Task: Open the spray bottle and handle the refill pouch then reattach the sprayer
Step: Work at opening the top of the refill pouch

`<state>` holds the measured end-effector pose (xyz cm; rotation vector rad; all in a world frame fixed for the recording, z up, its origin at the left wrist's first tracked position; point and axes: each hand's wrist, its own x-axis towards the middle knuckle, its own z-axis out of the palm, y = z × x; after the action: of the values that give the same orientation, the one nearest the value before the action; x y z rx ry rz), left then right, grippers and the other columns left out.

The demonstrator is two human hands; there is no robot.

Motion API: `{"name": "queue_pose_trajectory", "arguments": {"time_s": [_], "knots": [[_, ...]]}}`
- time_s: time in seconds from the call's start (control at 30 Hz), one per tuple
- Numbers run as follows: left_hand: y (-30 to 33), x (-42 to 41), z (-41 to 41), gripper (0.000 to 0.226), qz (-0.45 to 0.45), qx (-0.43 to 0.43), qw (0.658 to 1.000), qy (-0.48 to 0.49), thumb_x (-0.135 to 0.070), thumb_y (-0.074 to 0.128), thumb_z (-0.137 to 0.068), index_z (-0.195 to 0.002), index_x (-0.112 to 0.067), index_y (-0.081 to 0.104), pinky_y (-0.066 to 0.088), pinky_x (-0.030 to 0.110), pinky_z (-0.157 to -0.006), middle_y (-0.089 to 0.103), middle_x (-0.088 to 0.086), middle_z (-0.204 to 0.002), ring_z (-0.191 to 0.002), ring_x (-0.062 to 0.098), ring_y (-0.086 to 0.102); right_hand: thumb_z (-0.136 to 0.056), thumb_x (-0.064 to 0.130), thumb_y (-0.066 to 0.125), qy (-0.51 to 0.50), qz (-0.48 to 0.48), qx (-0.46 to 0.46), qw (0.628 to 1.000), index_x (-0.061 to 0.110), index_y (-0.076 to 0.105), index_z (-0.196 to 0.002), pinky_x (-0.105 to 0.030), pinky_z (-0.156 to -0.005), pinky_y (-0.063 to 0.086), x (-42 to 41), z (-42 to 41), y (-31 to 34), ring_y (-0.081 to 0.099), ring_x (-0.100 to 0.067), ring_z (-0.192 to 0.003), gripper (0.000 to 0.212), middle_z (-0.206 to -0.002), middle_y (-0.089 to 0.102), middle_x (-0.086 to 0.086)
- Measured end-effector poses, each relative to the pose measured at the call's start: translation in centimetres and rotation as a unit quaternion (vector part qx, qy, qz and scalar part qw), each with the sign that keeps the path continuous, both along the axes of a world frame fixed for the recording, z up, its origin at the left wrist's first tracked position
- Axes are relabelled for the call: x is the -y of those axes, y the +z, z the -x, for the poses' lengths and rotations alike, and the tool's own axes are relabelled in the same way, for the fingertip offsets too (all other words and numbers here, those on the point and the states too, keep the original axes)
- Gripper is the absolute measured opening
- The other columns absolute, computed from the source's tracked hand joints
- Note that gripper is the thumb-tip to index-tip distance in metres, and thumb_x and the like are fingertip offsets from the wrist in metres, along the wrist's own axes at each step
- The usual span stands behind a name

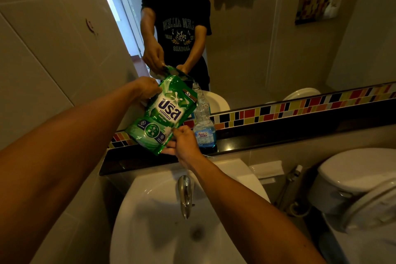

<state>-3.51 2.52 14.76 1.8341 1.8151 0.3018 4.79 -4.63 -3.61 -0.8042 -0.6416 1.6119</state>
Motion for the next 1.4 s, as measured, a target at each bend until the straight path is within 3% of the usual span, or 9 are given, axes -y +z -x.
{"name": "queue_pose_trajectory", "arguments": {"time_s": [0.1, 0.27, 0.5, 0.67, 0.93, 1.13, 1.27, 1.4], "knots": [[0.1, 0.1, -0.1, 0.035, -0.006, -0.001, 1.000, -0.002, -0.017, 0.043, -0.105, -0.125, 0.008, 0.056, 0.049, 0.050, -0.101, 0.060, 0.030, -0.125, -0.112, 0.042, 0.060, -0.109, 0.014, 0.041, 0.002, -0.001, 0.003, 1.000, 0.013, 0.046, -0.108, -0.040, -0.059, 0.064, 0.1, -0.1, 0.2, 0.077, -0.028, -0.084, 0.005, -0.124, 0.067, -0.029], [0.1, 0.1, -0.1, 0.035, -0.012, -0.001, 1.000, -0.003, -0.017, 0.044, -0.104, -0.125, 0.008, 0.056, 0.048, 0.049, -0.101, 0.061, 0.028, -0.125, -0.111, 0.041, 0.060, -0.109, 0.014, 0.041, 0.003, 0.000, 0.008, 1.000, 0.012, 0.046, -0.110, -0.040, -0.060, 0.065, 0.2, -0.2, 0.4, 0.076, -0.029, -0.086, 0.006, -0.126, 0.066, -0.030], [0.2, 0.2, 0.4, 0.032, 0.000, 0.009, 1.000, 0.007, -0.019, 0.046, -0.104, -0.122, 0.004, 0.058, 0.054, 0.050, -0.089, 0.062, 0.028, -0.119, -0.101, 0.039, 0.062, -0.108, 0.015, 0.043, 0.008, -0.009, -0.003, 1.000, 0.012, 0.046, -0.111, -0.039, -0.059, 0.064, 0.2, -0.1, 0.4, 0.079, -0.024, -0.080, 0.005, -0.114, 0.069, -0.023], [0.3, 0.1, 0.5, 0.032, 0.004, 0.011, 1.000, 0.012, -0.021, 0.046, -0.104, -0.122, 0.002, 0.059, 0.054, 0.046, -0.081, 0.063, 0.026, -0.118, -0.094, 0.035, 0.062, -0.108, 0.015, 0.045, 0.005, -0.011, -0.003, 1.000, 0.011, 0.047, -0.111, -0.038, -0.059, 0.063, 0.3, -0.1, 0.6, 0.078, -0.026, -0.083, 0.006, -0.118, 0.069, -0.025], [0.3, -0.1, 0.3, 0.032, -0.005, 0.013, 1.000, 0.012, -0.020, 0.046, -0.104, -0.121, 0.004, 0.059, 0.054, 0.048, -0.087, 0.062, 0.027, -0.119, -0.094, 0.035, 0.061, -0.109, 0.015, 0.043, 0.003, 0.000, -0.006, 1.000, 0.011, 0.046, -0.113, -0.037, -0.058, 0.063, 0.4, -0.2, 0.9, 0.078, -0.027, -0.086, 0.007, -0.125, 0.067, -0.028], [0.2, -0.1, 0.3, 0.030, 0.001, 0.013, 1.000, 0.020, -0.020, 0.047, -0.103, -0.119, 0.002, 0.060, 0.055, 0.049, -0.083, 0.063, 0.025, -0.113, -0.090, 0.034, 0.061, -0.109, 0.013, 0.041, 0.004, -0.003, -0.006, 1.000, 0.010, 0.044, -0.111, -0.040, -0.056, 0.065, 0.6, -0.3, 1.2, 0.077, -0.018, -0.068, 0.005, -0.105, 0.069, -0.020], [0.3, 0.0, 0.3, 0.030, -0.002, 0.013, 1.000, 0.022, -0.020, 0.047, -0.103, -0.119, 0.001, 0.060, 0.054, 0.045, -0.075, 0.063, 0.026, -0.115, -0.086, 0.032, 0.061, -0.109, 0.013, 0.040, -0.002, -0.001, 0.001, 1.000, 0.007, 0.044, -0.116, -0.035, -0.054, 0.063, 0.7, -0.4, 1.4, 0.076, -0.024, -0.077, 0.010, -0.125, 0.066, -0.031], [0.4, 0.2, 0.3, 0.029, 0.002, 0.012, 1.000, 0.021, -0.021, 0.047, -0.103, -0.119, 0.000, 0.059, 0.052, 0.041, -0.065, 0.063, 0.020, -0.106, -0.078, 0.027, 0.061, -0.109, 0.014, 0.041, 0.000, 0.002, 0.003, 1.000, 0.005, 0.044, -0.122, -0.039, -0.057, 0.065, 0.7, -0.4, 1.4, 0.076, -0.027, -0.082, 0.016, -0.127, 0.065, -0.031]]}}
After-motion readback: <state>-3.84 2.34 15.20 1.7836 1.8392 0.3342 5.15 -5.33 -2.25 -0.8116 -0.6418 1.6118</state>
